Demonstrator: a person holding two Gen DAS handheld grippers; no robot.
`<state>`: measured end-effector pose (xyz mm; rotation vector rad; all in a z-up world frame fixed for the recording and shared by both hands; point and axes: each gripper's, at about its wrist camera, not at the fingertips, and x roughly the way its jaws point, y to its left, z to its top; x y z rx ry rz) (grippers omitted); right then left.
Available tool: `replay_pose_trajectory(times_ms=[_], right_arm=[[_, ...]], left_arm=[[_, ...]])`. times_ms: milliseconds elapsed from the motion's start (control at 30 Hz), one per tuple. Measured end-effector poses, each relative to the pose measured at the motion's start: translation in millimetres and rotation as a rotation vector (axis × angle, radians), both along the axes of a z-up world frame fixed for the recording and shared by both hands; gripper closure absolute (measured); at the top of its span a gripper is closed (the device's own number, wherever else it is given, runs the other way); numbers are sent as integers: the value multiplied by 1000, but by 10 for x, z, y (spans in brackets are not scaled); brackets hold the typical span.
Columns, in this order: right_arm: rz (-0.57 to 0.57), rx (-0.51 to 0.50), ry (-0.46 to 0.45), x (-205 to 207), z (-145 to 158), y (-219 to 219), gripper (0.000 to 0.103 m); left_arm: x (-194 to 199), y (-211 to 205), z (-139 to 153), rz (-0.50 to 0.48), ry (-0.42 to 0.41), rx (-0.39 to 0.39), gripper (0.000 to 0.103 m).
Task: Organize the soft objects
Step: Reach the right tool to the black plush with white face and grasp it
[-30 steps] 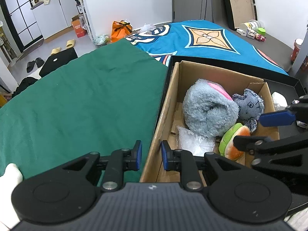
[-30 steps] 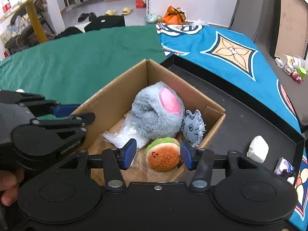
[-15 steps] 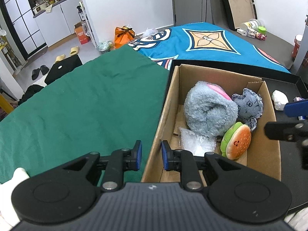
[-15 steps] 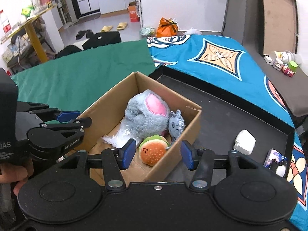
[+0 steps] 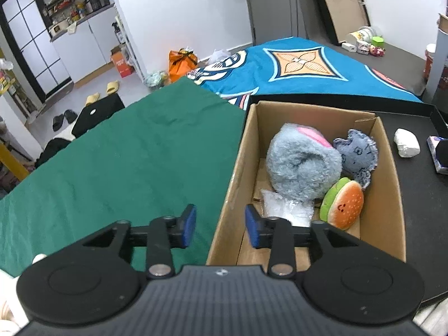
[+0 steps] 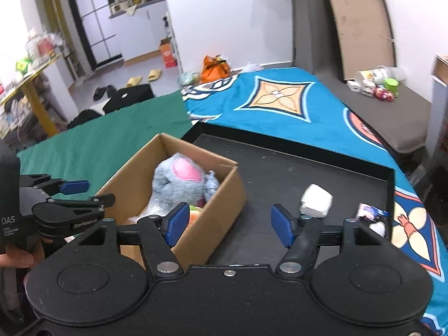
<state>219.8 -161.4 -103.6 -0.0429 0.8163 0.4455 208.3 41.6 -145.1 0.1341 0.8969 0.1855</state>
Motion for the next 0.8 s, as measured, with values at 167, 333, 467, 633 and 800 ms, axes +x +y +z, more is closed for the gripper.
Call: replay_pose_trajectory(times_ms=[167,333,467,633,800], right_arm=[[-45,26,-10,-25,-11,-238,34],[-71,34,-34,-73,-13,-434,25],[-101,41,-62,-110,-12,-570,20],[-134,106,-62,-99,-13,-783,15],[-144,92,-78,-114,-54,-929,12]], left_arm=[[-30,-80,32,-19,-21,43,35],[-65,-126,71,-19,-54,65,19],[-76,-139,85,-13,-59,72,16],[-76,-131,118,-8,-65,53,10],[-74,-121,143,-6,-75,25,10]])
